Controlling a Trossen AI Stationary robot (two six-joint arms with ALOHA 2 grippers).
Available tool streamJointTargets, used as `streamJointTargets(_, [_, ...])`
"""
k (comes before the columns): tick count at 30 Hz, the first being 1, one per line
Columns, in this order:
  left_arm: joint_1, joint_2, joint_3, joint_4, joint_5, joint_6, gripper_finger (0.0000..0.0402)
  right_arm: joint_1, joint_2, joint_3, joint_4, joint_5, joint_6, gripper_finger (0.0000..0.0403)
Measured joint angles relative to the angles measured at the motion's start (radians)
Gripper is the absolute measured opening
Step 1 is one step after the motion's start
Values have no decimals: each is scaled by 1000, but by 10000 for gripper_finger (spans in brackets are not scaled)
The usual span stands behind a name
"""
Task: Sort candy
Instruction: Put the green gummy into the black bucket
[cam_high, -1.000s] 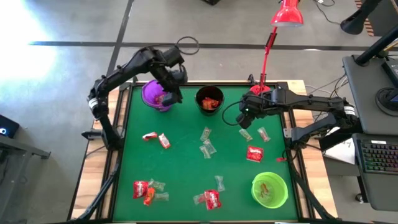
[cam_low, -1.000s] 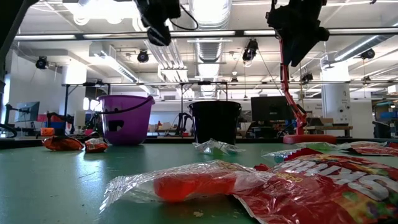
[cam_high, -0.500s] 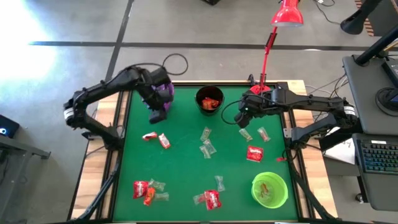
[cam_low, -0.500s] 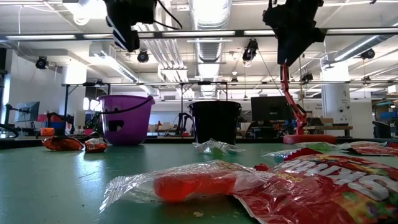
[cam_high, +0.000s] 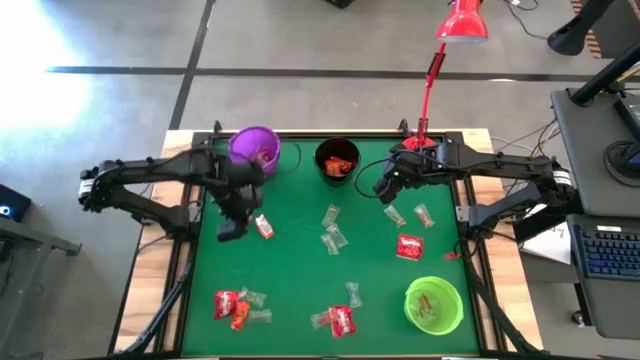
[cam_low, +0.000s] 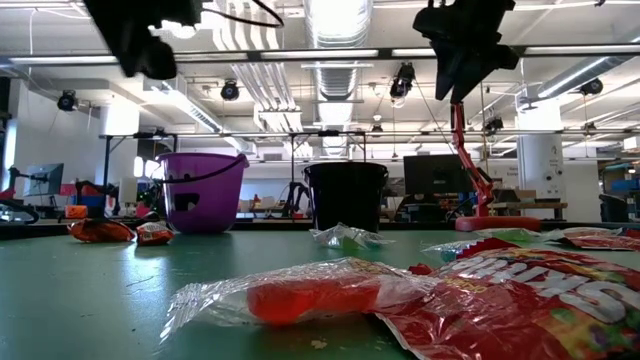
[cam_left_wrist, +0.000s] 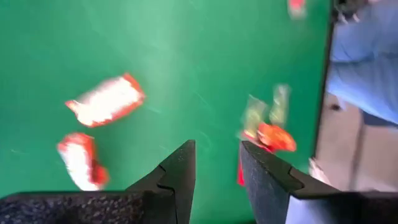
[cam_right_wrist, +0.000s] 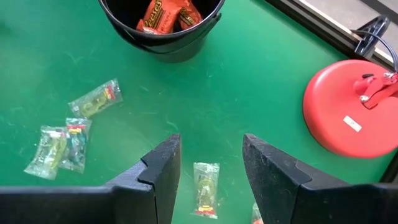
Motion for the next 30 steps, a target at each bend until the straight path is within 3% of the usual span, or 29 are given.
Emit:
streamJointTargets(7, [-130,5,-91,4,15,-182,147,0,0,0,-2,-57,4,164])
streamJointTargets(15, [-178,60,-94,8,12,-219,160,5,0,0,-5,-80,-12,164])
streamJointTargets(22, [-317,59,-91,53,-197,-258,160,52,0,0,-69,-116,-25,164])
streamJointTargets(30, [-480,42,-91,193,-292,-458,160,103,-1,0,-90,-116,-25,164])
